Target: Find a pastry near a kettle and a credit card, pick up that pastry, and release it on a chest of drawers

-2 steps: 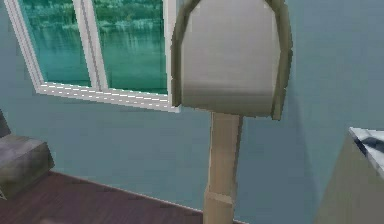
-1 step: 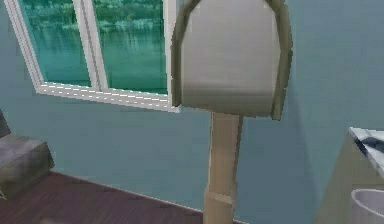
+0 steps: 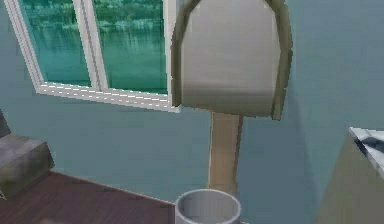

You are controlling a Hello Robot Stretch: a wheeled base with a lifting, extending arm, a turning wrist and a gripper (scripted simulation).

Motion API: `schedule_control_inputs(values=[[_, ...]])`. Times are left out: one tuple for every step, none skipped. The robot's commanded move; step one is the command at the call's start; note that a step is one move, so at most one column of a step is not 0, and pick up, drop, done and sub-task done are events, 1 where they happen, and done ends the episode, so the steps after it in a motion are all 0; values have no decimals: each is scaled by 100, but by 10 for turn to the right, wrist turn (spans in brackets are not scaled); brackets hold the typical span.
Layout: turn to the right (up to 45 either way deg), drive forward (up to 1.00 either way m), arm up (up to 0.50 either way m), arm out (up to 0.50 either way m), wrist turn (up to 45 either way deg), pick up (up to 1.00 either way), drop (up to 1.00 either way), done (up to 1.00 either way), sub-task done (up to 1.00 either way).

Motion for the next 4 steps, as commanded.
schedule_control_inputs(values=[[-450,0,0,0,0,0,0,0,0],[-270,0,0,0,0,0,0,0,0],[0,100,0,0,0,0,0,0,0],[0,100,0,0,0,0,0,0,0]])
